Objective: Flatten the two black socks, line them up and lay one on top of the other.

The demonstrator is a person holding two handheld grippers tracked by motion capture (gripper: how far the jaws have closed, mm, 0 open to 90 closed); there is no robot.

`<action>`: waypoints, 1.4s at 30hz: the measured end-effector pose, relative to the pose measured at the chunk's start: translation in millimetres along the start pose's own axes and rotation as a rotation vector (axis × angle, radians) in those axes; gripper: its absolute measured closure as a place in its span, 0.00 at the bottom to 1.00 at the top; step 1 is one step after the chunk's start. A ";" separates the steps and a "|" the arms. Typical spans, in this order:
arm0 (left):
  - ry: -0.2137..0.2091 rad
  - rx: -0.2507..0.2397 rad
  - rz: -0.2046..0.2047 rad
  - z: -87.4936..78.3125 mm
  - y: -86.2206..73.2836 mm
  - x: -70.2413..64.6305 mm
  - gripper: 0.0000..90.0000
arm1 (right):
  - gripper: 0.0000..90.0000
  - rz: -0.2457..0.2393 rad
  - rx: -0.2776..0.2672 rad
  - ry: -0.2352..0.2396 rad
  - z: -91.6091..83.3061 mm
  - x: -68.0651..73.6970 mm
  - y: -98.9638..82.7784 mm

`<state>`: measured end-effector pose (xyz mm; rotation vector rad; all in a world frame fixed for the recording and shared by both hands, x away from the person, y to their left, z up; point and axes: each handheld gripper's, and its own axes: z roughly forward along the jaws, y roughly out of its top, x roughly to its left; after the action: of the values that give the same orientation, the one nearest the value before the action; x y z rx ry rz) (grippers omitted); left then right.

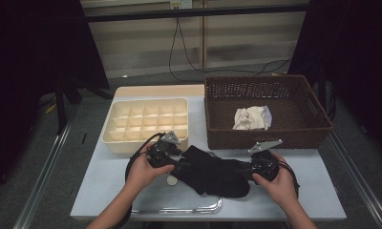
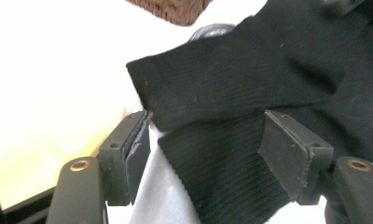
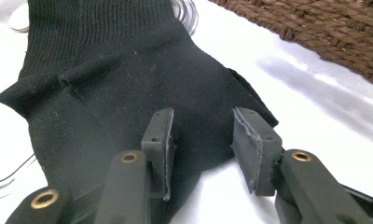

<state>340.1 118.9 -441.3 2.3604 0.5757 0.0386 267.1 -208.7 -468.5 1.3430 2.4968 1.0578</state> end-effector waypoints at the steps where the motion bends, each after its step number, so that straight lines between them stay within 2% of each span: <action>1: 0.002 -0.001 0.015 -3.0 1.3 0.0 0.38 | 0.66 -0.001 0.000 0.000 0.2 0.3 0.0; 2: -0.002 -0.011 0.015 -3.5 2.0 -0.4 0.39 | 0.66 0.000 -0.001 0.003 1.2 0.7 -0.1; 3: 0.002 0.000 0.034 -4.9 3.3 0.5 0.39 | 0.67 0.001 -0.002 0.002 1.6 0.7 -0.2; 4: 0.001 -0.008 0.024 -3.9 4.0 -0.3 0.39 | 0.67 -0.001 -0.002 -0.001 1.7 0.4 -0.3; 5: 0.006 0.001 0.050 -1.9 4.7 -0.1 0.41 | 0.68 0.000 -0.004 -0.001 1.9 0.4 -0.4; 6: 0.020 -0.007 0.047 2.1 5.3 -2.1 0.42 | 0.68 0.001 -0.003 -0.002 2.1 0.4 -0.4; 7: 0.016 0.006 0.076 4.4 6.3 -1.8 0.43 | 0.68 0.003 -0.004 -0.002 2.2 0.3 -0.4; 8: 0.015 0.008 0.078 8.6 7.0 -4.0 0.45 | 0.68 0.004 -0.005 -0.003 2.3 0.2 -0.4; 10: 0.026 0.031 0.121 16.7 9.3 -7.4 0.46 | 0.69 0.005 -0.009 0.003 2.9 0.0 -0.6; 12: 0.034 0.042 0.148 22.2 10.6 -8.3 0.48 | 0.70 0.004 -0.014 -0.002 3.2 -0.1 -1.0; 13: 0.040 0.035 0.132 25.7 10.3 -9.6 0.48 | 0.71 0.002 -0.015 -0.003 3.3 -0.1 -1.2; 14: 0.043 0.052 0.145 27.1 10.6 -8.7 0.49 | 0.71 0.002 -0.014 -0.008 3.1 -0.1 -1.5; 17: 0.070 0.054 0.111 33.2 10.2 -9.2 0.54 | 0.72 0.010 -0.026 -0.007 3.2 0.0 -3.0; 19: 0.073 0.079 0.125 32.7 12.2 -8.4 0.58 | 0.73 0.007 -0.027 -0.015 2.8 0.1 -3.9; 20: 0.084 0.074 0.109 34.1 12.3 -10.0 0.62 | 0.73 0.008 -0.033 -0.017 3.0 0.2 -4.5; 23: 0.084 0.108 0.127 33.7 14.8 -10.3 0.73 | 0.74 0.008 -0.035 -0.022 2.9 0.8 -5.1; 24: 0.082 0.092 0.099 35.0 14.9 -11.7 0.78 | 0.74 0.005 -0.038 -0.024 3.1 0.8 -5.1; 25: 0.077 0.095 0.096 35.1 15.3 -11.5 0.82 | 0.75 0.008 -0.039 -0.027 3.1 1.2 -5.3; 26: 0.066 0.117 0.114 33.9 16.4 -9.7 0.85 | 0.78 0.006 -0.040 -0.031 3.0 1.3 -5.4; 27: 0.062 0.096 0.074 34.8 16.4 -10.6 0.87 | 0.82 0.002 -0.042 -0.036 2.7 1.2 -5.5; 28: 0.051 0.114 0.092 33.4 17.4 -8.1 0.89 | 0.89 0.006 -0.041 -0.031 2.2 1.2 -5.9; 30: 0.039 0.111 0.070 32.7 17.4 -7.0 0.91 | 0.97 0.011 -0.046 -0.017 2.5 0.8 -6.5; 34: 0.000 0.078 0.027 25.6 18.9 -5.4 0.92 | 1.00 0.021 -0.046 -0.016 0.3 0.8 -4.6; 36: -0.019 0.048 0.021 18.4 20.7 -4.4 0.92 | 1.00 0.017 -0.063 -0.008 -3.0 -0.2 -3.1; 38: -0.030 0.002 -0.012 12.3 21.7 -6.5 0.92 | 1.00 0.015 -0.073 -0.005 -6.5 -0.1 -2.3; 42: -0.046 -0.020 -0.014 3.3 21.2 -6.7 0.92 | 1.00 0.013 -0.084 0.005 -13.7 3.0 -0.5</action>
<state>343.0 100.0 -429.4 2.3310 0.5677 -0.0159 259.4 -213.7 -457.9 1.3366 2.4209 1.1569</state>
